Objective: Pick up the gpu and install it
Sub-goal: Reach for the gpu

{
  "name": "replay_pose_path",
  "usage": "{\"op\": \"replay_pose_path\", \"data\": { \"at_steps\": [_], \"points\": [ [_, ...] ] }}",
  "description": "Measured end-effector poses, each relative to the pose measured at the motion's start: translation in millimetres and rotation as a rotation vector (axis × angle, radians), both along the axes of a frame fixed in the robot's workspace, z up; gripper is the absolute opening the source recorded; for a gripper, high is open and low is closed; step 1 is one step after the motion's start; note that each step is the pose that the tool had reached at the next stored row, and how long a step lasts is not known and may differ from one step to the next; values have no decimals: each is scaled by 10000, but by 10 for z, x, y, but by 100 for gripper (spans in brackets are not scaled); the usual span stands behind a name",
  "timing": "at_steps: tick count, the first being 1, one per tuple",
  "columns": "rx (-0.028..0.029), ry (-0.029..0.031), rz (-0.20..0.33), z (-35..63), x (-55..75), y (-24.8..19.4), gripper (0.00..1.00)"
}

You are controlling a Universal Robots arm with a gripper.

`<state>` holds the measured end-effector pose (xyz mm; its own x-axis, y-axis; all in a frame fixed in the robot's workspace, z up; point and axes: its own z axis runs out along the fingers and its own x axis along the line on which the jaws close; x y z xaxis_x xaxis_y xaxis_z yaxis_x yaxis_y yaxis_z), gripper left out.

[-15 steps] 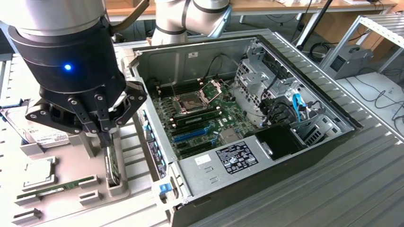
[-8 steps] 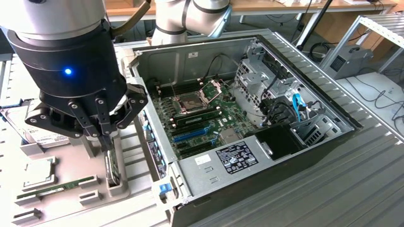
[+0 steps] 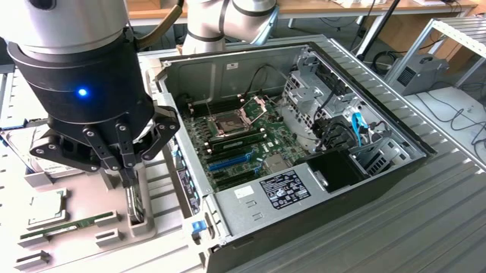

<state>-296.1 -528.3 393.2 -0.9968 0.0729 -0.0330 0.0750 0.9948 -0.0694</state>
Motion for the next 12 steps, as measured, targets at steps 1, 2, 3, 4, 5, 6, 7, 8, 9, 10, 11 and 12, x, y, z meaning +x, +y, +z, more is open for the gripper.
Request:
{"op": "replay_pose_path", "data": {
  "at_steps": [1, 2, 3, 4, 5, 6, 7, 8, 9, 10, 11, 12],
  "points": [
    [-5, 0, 0, 0, 0, -8, 11],
    [-9, 0, -1, 0, 0, -15, 11],
    [-14, 0, 0, 0, 0, -22, 11],
    [-19, 0, 0, 0, 0, -30, 11],
    [-24, 0, 0, 0, 0, -37, 11],
    [-29, 0, 0, 0, 0, -44, 11],
    [-34, 0, 0, 0, 0, -54, 11],
    [-39, 0, 0, 0, 0, -61, 11],
    [-47, 1, 0, 1, 0, -72, 11],
    [-50, 0, 0, 0, 0, -79, 11],
    [-55, 0, 0, 0, 0, -86, 11],
    [-60, 0, -1, 0, 0, -94, 11]
  ]
}}
